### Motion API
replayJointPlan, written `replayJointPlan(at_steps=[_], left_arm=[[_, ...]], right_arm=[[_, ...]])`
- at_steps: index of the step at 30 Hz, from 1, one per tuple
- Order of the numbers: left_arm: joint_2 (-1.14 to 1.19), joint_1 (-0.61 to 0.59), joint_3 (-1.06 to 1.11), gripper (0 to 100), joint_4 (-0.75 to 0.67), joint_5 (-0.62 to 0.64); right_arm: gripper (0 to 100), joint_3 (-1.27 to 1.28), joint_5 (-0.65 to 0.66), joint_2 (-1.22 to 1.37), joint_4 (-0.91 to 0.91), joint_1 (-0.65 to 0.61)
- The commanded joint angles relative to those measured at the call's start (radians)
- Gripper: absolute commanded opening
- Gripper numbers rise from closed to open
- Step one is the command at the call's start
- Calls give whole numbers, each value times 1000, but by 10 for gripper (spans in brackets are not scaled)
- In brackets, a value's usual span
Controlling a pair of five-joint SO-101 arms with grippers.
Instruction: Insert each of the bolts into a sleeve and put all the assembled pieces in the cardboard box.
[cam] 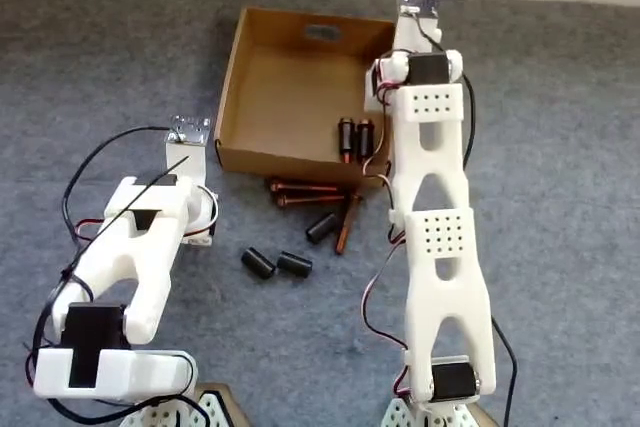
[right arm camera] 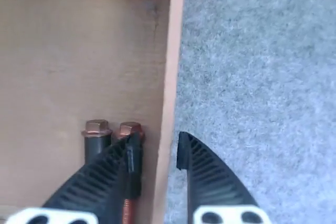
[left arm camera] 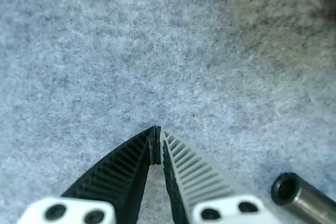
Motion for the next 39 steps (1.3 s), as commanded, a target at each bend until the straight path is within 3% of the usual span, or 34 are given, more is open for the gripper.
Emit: replayJointPlan(at_steps=[1,3,6,24,29,31,39], left_arm=[[1,19,-2,30,-12,-3],[1,19,-4,30,-12,-3],[1,19,-4,30,-12,-3],[1,19,-4,30,-12,-3],[1,19,-4,30,-12,-3],[1,19,-4,30,-12,-3],[1,19,-4,30,-12,-3]], right_arm=[[69,-102,57,-4,-16,1],[8,-104,121,1,-38,-8],[7,-104,199,-1,-68,-22],[8,-105,192,-1,-70,-67],[170,-105,49,-16,-58,-65],[224,-105,49,-33,-56,-65],[227,-105,43,-213,-13,-28]])
